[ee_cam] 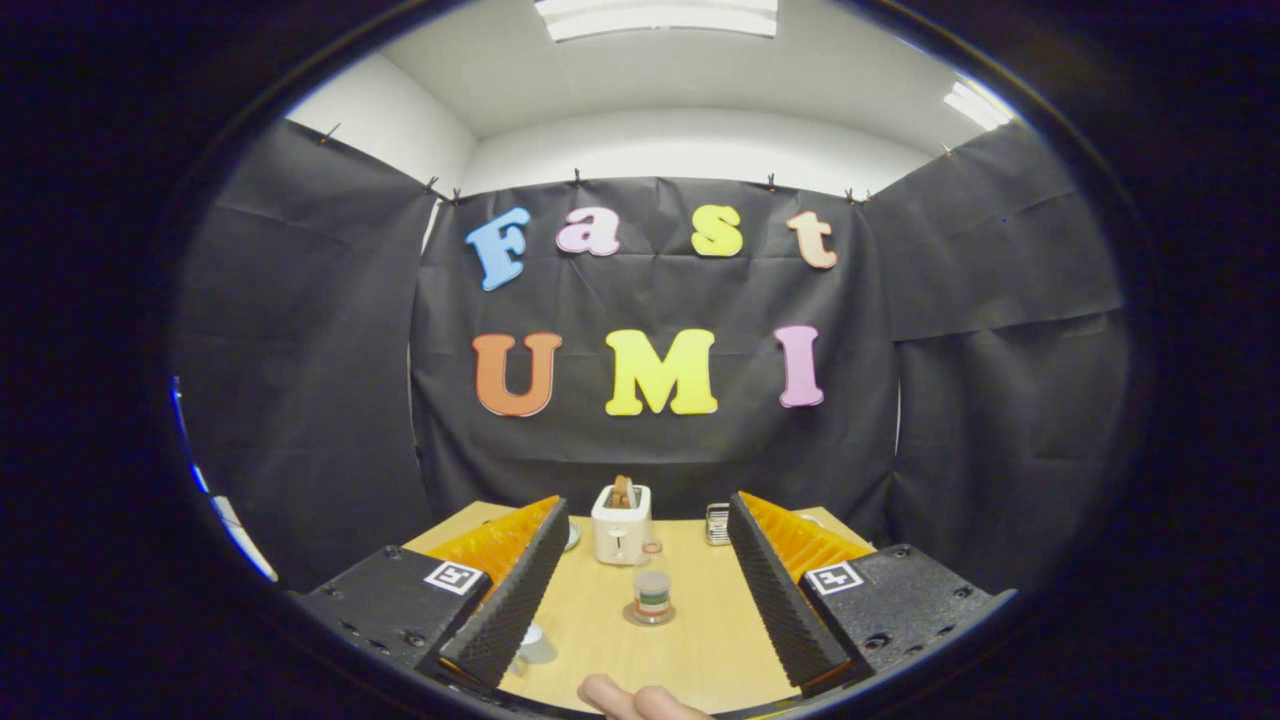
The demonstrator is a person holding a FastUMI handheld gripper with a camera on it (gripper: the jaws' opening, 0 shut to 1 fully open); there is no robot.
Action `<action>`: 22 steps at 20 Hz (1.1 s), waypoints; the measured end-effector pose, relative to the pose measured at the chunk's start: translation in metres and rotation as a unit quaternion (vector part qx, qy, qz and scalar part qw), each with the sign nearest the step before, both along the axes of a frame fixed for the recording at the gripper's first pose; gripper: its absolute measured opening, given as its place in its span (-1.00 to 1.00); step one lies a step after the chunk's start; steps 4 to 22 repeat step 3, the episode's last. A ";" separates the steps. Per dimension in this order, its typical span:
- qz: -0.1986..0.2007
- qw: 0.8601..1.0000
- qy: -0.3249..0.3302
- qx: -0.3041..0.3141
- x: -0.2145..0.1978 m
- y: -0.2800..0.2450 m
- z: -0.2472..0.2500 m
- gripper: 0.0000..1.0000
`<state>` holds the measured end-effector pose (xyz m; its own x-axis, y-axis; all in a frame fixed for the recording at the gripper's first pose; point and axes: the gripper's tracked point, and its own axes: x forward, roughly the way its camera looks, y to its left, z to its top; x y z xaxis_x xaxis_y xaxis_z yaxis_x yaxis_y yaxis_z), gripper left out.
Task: Take the bottle from table, then pour the juice into the cup, finally place the bottle on the coaster
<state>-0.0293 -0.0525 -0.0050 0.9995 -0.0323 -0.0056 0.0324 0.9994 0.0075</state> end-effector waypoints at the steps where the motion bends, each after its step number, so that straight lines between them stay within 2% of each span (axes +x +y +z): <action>1: -0.008 1.000 0.001 -0.002 0.000 -0.003 -0.001 1.00; 22: -0.015 1.000 0.003 -0.002 0.001 -0.003 -0.003 1.00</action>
